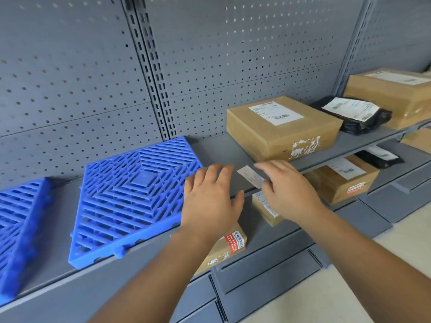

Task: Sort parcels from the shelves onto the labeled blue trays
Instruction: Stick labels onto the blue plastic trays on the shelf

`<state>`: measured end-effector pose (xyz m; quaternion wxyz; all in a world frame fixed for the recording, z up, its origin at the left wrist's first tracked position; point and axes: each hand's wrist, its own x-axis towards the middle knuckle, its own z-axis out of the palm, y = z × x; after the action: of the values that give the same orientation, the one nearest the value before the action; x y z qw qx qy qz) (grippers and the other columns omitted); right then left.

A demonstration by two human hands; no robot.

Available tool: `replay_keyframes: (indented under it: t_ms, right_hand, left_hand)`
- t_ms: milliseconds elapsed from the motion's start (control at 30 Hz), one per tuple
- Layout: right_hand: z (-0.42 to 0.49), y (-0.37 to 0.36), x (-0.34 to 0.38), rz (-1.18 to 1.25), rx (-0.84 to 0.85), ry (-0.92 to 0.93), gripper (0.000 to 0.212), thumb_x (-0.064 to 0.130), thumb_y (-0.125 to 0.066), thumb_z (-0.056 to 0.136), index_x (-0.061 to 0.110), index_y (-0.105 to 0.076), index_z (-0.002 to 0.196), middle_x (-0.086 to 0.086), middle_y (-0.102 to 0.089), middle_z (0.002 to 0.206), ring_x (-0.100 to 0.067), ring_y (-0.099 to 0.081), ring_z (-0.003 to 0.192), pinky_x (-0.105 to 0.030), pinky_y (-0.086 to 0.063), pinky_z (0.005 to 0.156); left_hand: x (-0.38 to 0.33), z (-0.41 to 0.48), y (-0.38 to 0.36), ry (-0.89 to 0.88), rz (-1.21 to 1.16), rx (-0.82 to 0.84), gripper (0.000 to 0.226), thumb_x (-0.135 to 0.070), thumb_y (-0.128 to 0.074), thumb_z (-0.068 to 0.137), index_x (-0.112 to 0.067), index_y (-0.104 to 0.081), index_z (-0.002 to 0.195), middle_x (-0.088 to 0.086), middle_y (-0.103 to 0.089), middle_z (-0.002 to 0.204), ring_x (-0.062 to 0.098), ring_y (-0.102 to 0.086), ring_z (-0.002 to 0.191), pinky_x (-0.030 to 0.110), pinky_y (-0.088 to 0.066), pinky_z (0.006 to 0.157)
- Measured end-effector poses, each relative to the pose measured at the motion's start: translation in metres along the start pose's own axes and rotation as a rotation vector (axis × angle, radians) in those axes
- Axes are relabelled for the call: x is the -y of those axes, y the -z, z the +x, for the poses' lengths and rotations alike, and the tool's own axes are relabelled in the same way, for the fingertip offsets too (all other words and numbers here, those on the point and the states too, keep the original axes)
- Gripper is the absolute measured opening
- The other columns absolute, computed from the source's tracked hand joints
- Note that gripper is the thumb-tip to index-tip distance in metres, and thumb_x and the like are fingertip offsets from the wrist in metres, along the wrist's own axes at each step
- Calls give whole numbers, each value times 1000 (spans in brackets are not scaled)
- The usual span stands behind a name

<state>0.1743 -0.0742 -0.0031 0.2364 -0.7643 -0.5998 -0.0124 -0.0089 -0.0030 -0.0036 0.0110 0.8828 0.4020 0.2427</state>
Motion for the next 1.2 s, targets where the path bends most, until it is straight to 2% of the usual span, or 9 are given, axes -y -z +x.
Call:
replay_keyframes:
  t_ms: [167,333,400,567,833,933,1033,1133,1200]
  right_hand:
    - [14,-1,-24,25,44,115,44,9,-47,94,13,-59,136,-3,-61,134,-23,-49,128,-39,-44,103]
    - [17,-8,-48,45,99,273,54,23,-31,88,6,-65,126,-4,-65,126,-23,-55,121,-43,-50,101]
    - [18,-10,-57,52,104,321,53,23,-33,86,6,-67,124,-4,-65,126,-23,-55,121,-43,-50,102]
    - [18,-10,-69,62,116,410,49,20,-39,83,7,-70,117,-1,-67,125,-22,-56,120,-41,-51,99]
    - [12,-18,-80,93,68,500,37,21,-53,83,14,-71,113,3,-65,115,-23,-56,113,-40,-48,92]
    - [11,-22,-83,107,28,520,31,20,-59,83,17,-71,111,4,-63,111,-22,-55,110,-39,-47,92]
    - [11,-25,-83,145,-16,535,26,15,-66,82,20,-71,106,6,-62,106,-22,-54,106,-38,-47,90]
    - [12,-25,-82,152,-35,558,20,15,-67,82,20,-71,102,6,-64,103,-23,-54,103,-39,-49,88]
    - [12,-24,-81,147,-39,568,18,17,-68,83,20,-72,101,6,-65,103,-23,-54,103,-39,-49,87]
  left_hand:
    - [-16,12,-12,21,35,-10,54,-47,-59,87,-21,-59,135,0,-64,128,29,-57,120,49,-40,107]
    - [-36,21,-27,25,92,-42,48,-42,-66,80,-20,-68,123,-2,-71,108,29,-61,110,47,-45,102]
    - [-43,23,-32,40,115,-43,45,-40,-67,79,-20,-70,120,-3,-72,103,28,-61,108,45,-44,102]
    - [-55,20,-46,66,153,-62,34,-36,-70,78,-20,-73,107,-5,-73,96,27,-64,101,35,-28,102]
    - [-65,13,-50,95,121,-20,29,-36,-74,73,-25,-74,101,-8,-72,90,24,-66,97,36,-42,95]
    - [-65,10,-52,77,132,-41,21,-34,-75,71,-27,-74,92,-10,-71,86,22,-66,93,31,-34,92]
    - [-63,11,-53,36,163,-63,12,-34,-66,76,-29,-74,84,-11,-70,81,23,-65,89,32,-36,87]
    - [-61,13,-50,1,202,-93,18,-35,-59,84,-28,-74,78,-10,-69,74,22,-64,85,33,-38,82]
    - [-61,12,-47,-5,201,-122,16,-33,-62,86,-27,-75,77,-10,-69,72,22,-64,84,32,-36,82]
